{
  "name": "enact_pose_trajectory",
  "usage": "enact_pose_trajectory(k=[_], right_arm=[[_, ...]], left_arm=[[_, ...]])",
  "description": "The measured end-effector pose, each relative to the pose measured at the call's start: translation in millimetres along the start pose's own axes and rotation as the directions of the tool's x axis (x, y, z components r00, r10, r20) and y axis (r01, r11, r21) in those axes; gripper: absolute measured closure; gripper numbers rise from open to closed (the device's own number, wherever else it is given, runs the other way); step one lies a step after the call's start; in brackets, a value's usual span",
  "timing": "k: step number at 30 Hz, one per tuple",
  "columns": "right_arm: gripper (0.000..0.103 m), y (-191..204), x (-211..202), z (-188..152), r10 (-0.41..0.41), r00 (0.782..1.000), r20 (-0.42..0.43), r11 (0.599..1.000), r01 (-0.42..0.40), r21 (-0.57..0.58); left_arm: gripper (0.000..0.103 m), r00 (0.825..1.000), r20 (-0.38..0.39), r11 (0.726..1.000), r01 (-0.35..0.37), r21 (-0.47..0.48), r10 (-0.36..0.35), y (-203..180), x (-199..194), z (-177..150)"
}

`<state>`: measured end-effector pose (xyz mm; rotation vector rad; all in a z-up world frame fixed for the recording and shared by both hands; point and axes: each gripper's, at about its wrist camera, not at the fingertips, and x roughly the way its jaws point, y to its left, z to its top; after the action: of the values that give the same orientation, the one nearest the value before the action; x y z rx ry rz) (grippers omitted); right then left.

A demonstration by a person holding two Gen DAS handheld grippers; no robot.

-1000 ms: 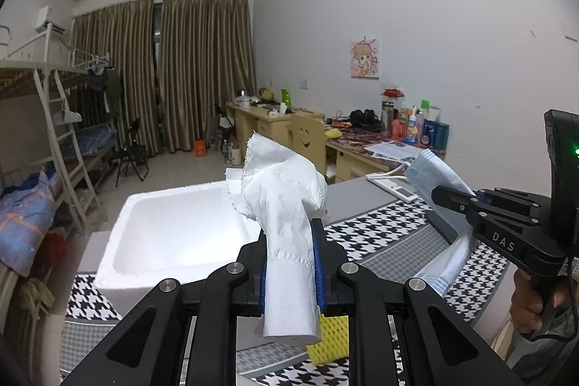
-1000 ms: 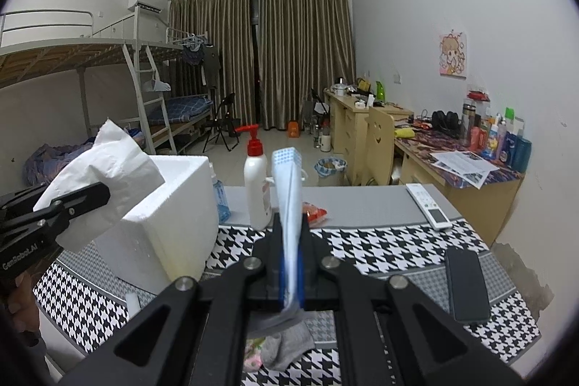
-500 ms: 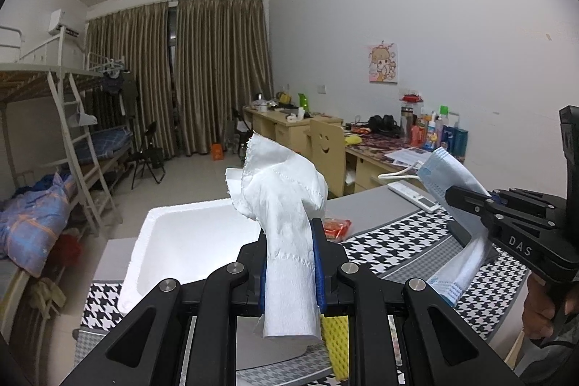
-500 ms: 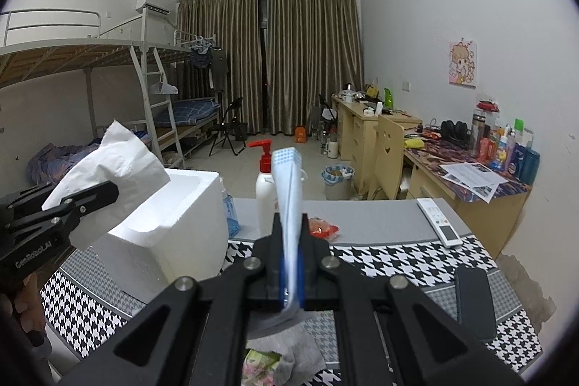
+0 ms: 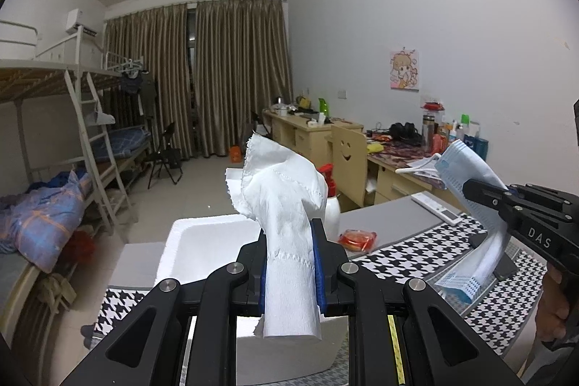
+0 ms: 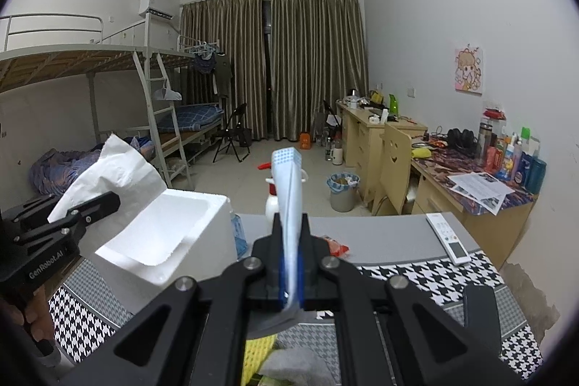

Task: Organize soft objects
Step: 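Lift the tissue and mask and carry both toward the white foam box, then lower the tissue and mask into the foam box and open both tools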

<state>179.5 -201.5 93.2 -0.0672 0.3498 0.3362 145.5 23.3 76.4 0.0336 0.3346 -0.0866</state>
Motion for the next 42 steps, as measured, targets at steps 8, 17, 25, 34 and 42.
enact_pose_trajectory(k=[8,17,25,34,42], right_arm=[[0.096,14.6,14.4,12.8,0.01,1.0,-0.003,1.0,-0.01,-0.026],[0.096,33.3,28.7,22.3,0.047,0.999,-0.02,0.997,-0.048,-0.053],[0.096,49.1,34.4,27.6,0.073,0.997,-0.021,0.992,-0.075,-0.097],[0.096,63.0,47.5,33.2,0.097,0.994,-0.042,0.989,-0.101,-0.111],[0.096,65.4,54.0,34.3,0.092,0.995,-0.043,0.989,-0.097,-0.114]], left_arm=[[0.083,0.998,-0.011,0.998,-0.059,-0.004,0.059,11.7,12.5,0.1],[0.083,0.994,-0.028,0.994,-0.11,-0.016,0.109,23.7,25.4,-0.4],[0.083,0.989,-0.058,0.989,-0.141,-0.04,0.138,32.8,38.1,-2.0],[0.081,0.984,-0.096,0.986,-0.157,-0.05,0.152,39.7,52.9,-2.3],[0.028,0.981,-0.114,0.982,-0.17,-0.082,0.16,53.1,59.9,-7.7]])
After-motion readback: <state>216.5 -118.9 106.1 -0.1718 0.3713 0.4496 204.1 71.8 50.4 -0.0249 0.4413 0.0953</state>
